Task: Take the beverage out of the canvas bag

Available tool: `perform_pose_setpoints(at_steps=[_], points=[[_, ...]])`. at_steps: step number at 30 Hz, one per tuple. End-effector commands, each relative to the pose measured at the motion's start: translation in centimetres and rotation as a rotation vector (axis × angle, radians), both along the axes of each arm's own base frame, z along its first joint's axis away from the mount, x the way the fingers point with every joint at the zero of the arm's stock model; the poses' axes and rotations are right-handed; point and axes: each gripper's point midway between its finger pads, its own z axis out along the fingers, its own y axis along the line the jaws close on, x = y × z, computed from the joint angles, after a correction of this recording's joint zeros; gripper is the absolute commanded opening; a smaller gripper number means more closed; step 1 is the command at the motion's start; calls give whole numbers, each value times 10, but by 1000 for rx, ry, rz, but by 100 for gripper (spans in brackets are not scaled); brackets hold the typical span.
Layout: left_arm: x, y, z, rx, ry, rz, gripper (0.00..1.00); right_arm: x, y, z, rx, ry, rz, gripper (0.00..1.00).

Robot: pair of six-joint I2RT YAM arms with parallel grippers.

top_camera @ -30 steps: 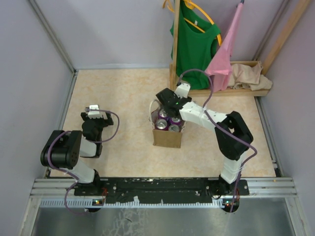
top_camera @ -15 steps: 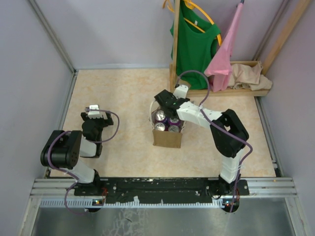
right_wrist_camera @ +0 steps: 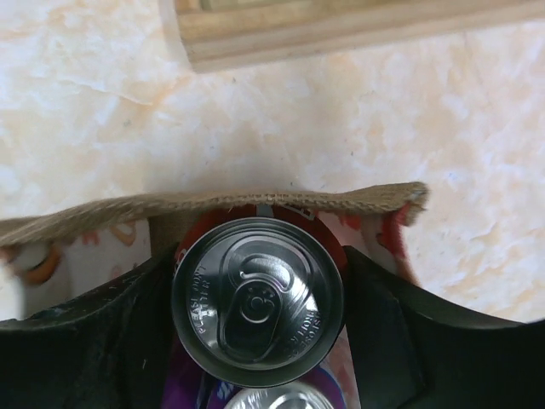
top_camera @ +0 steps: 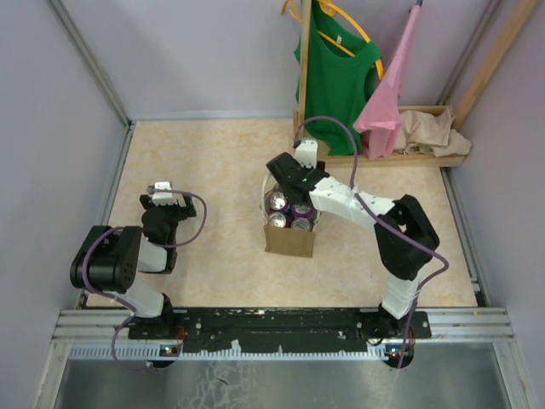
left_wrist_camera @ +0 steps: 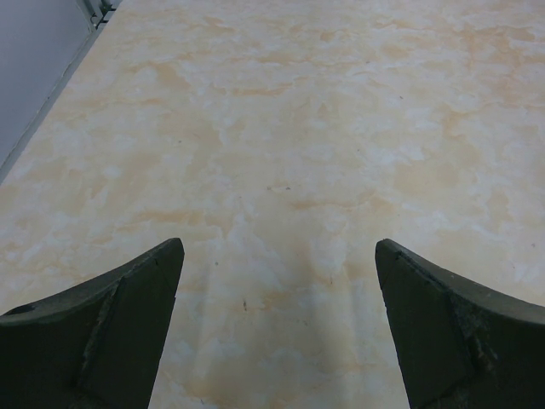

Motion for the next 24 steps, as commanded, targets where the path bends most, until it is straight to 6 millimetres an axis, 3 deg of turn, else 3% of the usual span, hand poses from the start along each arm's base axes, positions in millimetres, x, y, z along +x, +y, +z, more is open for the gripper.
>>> perform_pose_setpoints(at_steps=[1,7,11,15,19,24], points=[[5,-3,5,5,-19,-12,100,9,-11,132,10,-283,17,0],[4,-3,5,6,-18,-12,100,-7,-12,197,53,-407,77,0],[4,-3,5,6,-18,-11,100,-24,-30,238,79,-495,66,0],[4,-3,4,6,-18,-13,100,-43,-62,273,90,-586,14,0],[4,-3,5,5,-18,-12,100,-65,-106,293,46,-643,-95,0],[4,-3,5,6,-18,-13,100,-89,-158,290,17,-655,-226,0]])
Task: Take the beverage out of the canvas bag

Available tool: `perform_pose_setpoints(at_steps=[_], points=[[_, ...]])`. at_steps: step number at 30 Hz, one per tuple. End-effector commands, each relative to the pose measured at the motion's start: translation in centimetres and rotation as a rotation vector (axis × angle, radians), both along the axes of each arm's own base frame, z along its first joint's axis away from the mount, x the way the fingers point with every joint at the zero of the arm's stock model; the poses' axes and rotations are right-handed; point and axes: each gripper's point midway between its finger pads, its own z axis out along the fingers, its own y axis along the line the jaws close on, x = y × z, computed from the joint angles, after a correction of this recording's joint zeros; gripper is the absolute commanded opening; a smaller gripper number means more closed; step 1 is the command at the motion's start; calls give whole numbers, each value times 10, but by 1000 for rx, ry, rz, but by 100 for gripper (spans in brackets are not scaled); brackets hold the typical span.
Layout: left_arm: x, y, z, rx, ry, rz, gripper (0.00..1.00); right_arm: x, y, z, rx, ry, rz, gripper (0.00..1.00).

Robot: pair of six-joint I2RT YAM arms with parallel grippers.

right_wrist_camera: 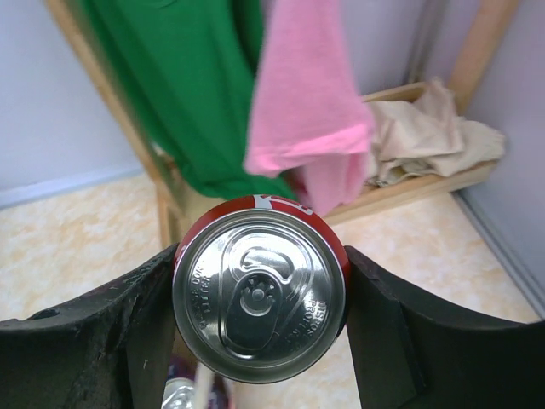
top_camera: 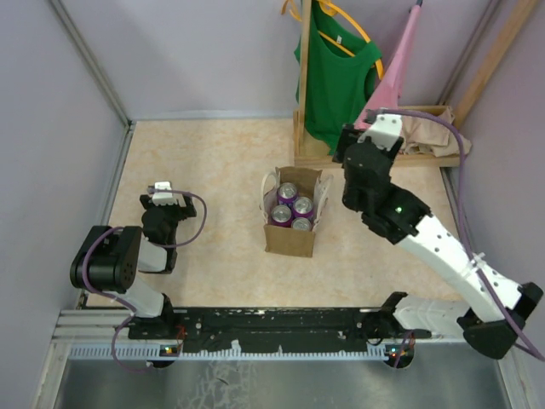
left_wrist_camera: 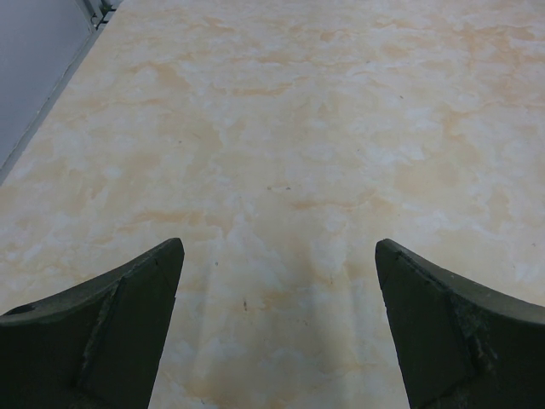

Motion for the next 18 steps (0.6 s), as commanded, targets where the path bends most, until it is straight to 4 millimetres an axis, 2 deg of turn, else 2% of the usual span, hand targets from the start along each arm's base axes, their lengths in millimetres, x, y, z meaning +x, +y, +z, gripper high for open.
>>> perform_pose_setpoints(at_steps=[1,4,5,10,12,15,18], points=[[5,-4,5,3,-19,-13,100,-23,-64,17,58,-76,-204,0],[4,-3,5,3,-18,-12,100,-30,-90,-9,47,-21,-266,0],[4,-3,4,3,-18,-11,100,-29,-93,-20,48,4,-264,0],[4,-3,4,3,-18,-11,100,-21,-113,-87,68,158,-289,0],[4,-3,4,4,-18,-13,100,-15,-119,-119,85,230,-282,0],[4,-3,4,3,-18,-13,100,-6,-125,-153,106,296,-278,0],[4,-3,4,4,-18,-12,100,6,-124,-174,114,319,-261,0]])
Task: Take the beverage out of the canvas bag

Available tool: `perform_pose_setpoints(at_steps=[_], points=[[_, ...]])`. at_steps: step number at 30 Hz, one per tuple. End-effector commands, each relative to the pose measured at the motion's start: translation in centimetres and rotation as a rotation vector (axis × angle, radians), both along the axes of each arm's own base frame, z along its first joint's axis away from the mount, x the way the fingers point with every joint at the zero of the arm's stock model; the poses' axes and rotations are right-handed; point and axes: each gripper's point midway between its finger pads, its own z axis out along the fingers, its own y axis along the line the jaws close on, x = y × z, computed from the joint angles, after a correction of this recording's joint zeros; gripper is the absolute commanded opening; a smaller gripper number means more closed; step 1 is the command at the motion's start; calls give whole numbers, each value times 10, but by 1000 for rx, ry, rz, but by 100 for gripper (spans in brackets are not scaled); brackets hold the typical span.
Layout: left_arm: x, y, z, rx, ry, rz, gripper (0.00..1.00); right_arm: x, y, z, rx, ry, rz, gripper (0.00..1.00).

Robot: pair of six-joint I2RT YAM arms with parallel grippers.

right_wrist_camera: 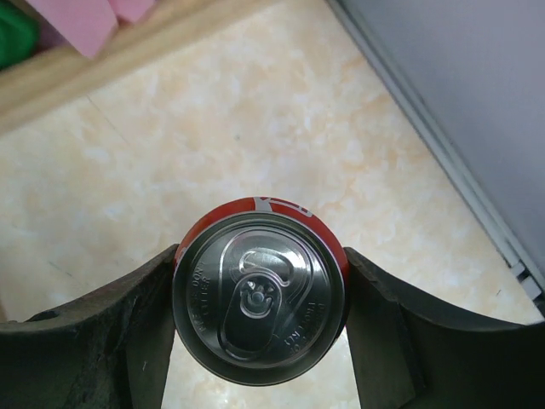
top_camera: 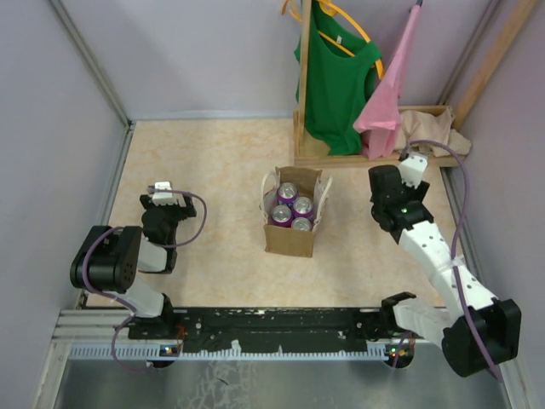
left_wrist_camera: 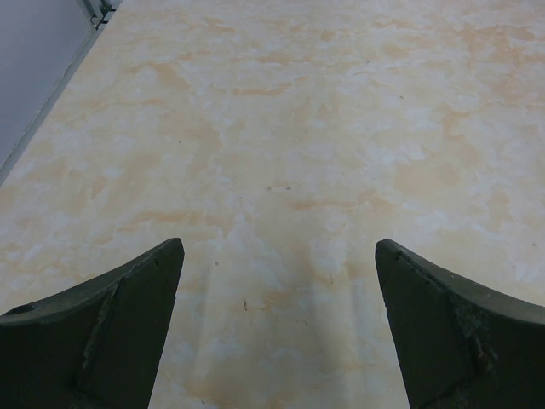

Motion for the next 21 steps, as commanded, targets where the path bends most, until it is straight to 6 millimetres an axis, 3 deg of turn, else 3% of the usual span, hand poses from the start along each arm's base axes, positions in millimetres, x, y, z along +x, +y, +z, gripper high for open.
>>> perform_pose_setpoints(at_steps=[1,6,21], points=[[5,-3,5,4,-18,-12,100,32,14,-1,106,-103,47,0],[5,-3,5,3,-19,-11,100,51,29,-24,117,-90,116,0],[5,-3,5,4,-19,-12,100,87,60,-49,145,-138,274,0]])
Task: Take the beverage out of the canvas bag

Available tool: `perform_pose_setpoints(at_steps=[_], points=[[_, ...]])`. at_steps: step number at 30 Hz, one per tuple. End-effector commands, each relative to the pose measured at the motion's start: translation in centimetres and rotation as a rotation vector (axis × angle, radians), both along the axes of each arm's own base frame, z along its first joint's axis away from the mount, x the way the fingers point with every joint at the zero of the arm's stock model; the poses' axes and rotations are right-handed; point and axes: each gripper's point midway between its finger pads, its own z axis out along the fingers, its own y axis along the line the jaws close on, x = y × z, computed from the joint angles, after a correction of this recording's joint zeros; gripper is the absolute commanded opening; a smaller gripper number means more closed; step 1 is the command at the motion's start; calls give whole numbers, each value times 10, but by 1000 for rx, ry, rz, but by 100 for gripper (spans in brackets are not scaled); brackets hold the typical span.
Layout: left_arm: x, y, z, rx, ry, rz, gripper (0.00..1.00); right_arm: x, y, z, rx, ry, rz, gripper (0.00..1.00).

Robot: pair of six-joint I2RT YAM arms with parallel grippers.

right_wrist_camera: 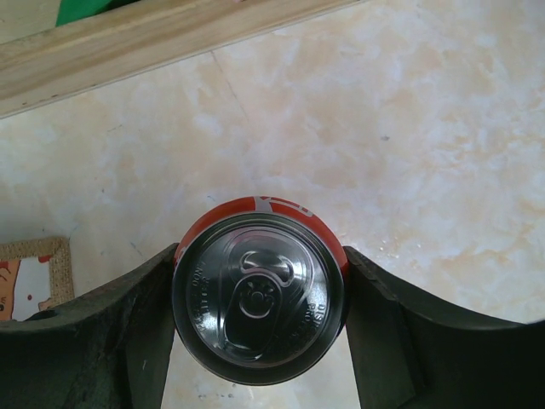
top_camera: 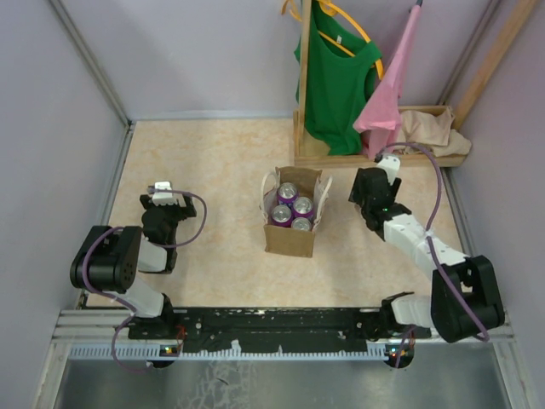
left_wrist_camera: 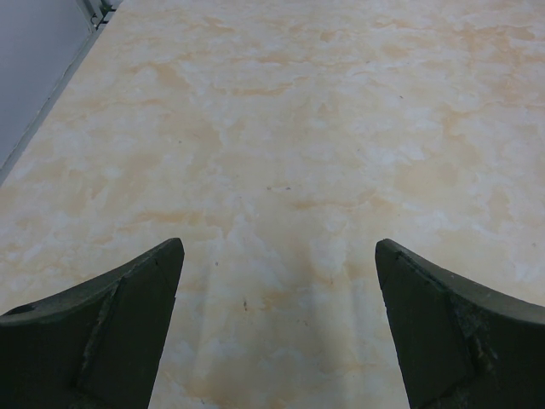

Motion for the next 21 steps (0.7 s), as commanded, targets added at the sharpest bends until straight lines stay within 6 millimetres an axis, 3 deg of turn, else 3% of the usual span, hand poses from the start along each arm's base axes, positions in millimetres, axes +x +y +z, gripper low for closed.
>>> perform_pose_setpoints(at_steps=[1,8,10,12,13,16,17,21], points=[[5,-3,5,3,-20,-11,100,33,10,31,29,-153,22,0],[5,-3,5,4,-19,-12,100,36,11,10,10,-97,24,0],[5,-3,5,3,-19,-11,100,35,12,4,7,-80,25,7],[4,-3,5,3,-19,-11,100,32,13,-1,1,-71,24,24],[5,-3,5,3,-19,-13,100,31,13,-3,-5,-65,21,37],[4,-3,5,3,-18,-11,100,24,14,-7,-30,-51,4,90],[4,-3,5,4,-18,-12,100,23,14,-7,-41,-51,-3,98],[5,-3,5,4,-19,-12,100,18,18,6,-99,-57,-15,99]])
